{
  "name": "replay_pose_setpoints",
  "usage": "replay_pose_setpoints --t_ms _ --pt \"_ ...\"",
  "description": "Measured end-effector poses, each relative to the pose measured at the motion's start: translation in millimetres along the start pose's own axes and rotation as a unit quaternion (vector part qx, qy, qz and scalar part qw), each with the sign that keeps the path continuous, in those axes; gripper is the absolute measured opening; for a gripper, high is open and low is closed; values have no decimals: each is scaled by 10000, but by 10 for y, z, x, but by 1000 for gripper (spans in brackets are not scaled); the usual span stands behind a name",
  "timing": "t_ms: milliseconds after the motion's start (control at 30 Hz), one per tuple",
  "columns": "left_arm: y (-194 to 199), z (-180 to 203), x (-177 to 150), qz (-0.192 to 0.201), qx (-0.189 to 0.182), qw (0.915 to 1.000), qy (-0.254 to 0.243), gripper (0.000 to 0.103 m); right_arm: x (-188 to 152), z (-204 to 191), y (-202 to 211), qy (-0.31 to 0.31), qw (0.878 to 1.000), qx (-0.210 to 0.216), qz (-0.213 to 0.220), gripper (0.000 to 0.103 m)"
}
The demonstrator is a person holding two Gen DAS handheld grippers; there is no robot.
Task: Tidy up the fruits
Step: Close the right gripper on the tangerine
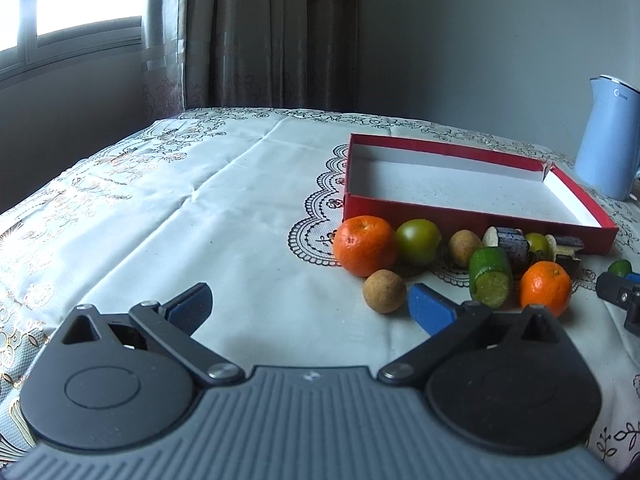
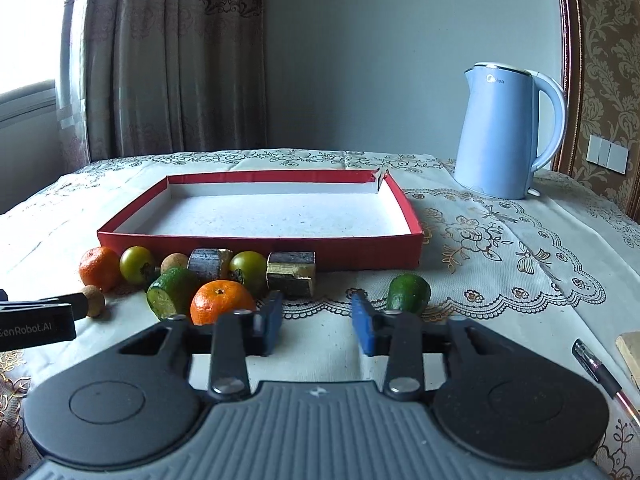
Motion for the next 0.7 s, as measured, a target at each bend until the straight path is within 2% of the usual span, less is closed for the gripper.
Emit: replay_pose_setpoints --t_ms 67,133,167,400,700 --pt "6 -27 3 26 1 10000 76 103 -8 -51 -34 131 9998 132 -87 32" --pt "16 -49 4 51 -24 9999 156 103 -9 -134 -23 292 9990 332 -67 21" --pt "23 -60 6 66 -29 9998 198 103 1 -169 -15 330 9985 439 -62 20" --pt "38 -99 16 111 -108 9992 380 103 76 -474 92 704 9918 1065 -10 20" --pt "37 -118 17 126 -156 9987 469 103 66 -546 26 803 9918 990 -107 20"
Point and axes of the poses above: each gripper's, at about its wrist camera, not at the fingertips, and y roughly against the way its jaws point, z to its right, x to its top, the point moved 9 cm from there along -y, roughly the way its jaws point, and after that the axes turned 8 degrees about -x, right-handed, at the moved point
